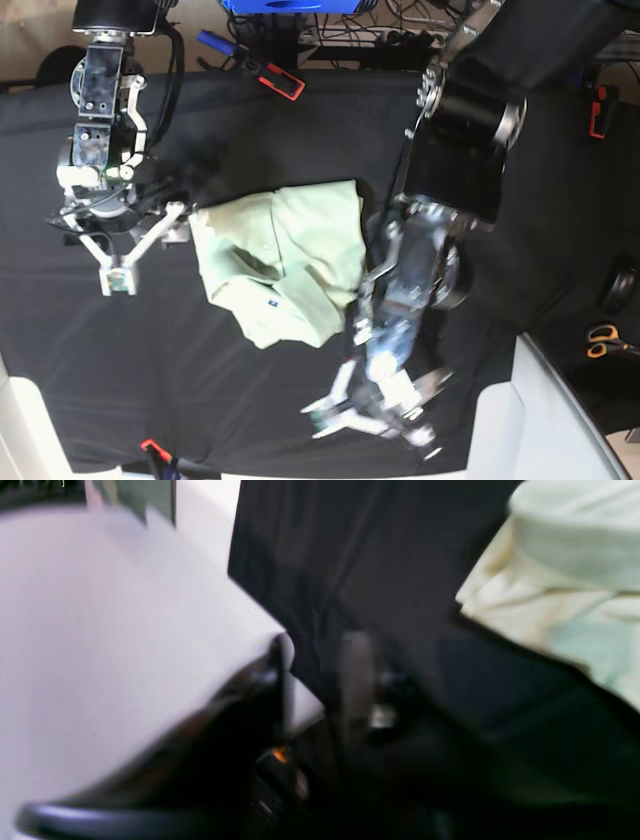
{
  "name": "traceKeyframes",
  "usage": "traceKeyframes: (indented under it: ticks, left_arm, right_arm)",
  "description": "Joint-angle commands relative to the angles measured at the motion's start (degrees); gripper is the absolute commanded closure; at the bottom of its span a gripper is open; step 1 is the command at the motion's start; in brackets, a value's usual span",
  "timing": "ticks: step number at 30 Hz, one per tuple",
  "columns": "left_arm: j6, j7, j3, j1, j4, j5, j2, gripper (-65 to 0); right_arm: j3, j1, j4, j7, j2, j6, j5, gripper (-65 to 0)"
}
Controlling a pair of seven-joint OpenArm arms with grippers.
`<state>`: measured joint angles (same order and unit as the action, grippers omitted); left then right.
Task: Fold the T-shirt properly
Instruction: 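Release the shirt and raise the left gripper away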
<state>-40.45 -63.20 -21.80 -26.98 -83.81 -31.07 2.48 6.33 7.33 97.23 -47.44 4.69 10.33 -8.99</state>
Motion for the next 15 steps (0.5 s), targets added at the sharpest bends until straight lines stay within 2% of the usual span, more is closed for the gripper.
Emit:
traceKeyframes:
  ticks: [1,4,7,9,15]
  left_arm:
    - [0.4,-0.5,1.9,0.2,-1.9,-1.2,-1.4,0.0]
    - [0.4,-0.2,6.5,5.5,-5.4,-5.0,-4.3,-0.3]
    - [0.4,-0.1,11.7,10.3,-8.9,-8.2,-6.9,0.0]
    - [0.4,-0.1,16.7,12.9,-10.4,-9.7,-8.7,0.0]
    - [0.4,0.0,28.4,17.4,-10.3,-10.0,-13.8,0.0]
  right_arm:
    - [-0.7,-0.3,1.2,1.1,0.1,1.6,0.2,-52.7]
    - [-0.9,-0.5,1.3,1.1,0.1,5.1,0.2,-52.7]
    - [-0.9,-3.2,1.0,0.7,0.1,5.4,0.2,-52.7]
    - [-2.6,-6.0,0.7,-1.4,0.1,5.4,0.2,-52.7]
    - [-8.0,-14.8,-5.5,-3.9,-1.7,5.4,0.2,-52.7]
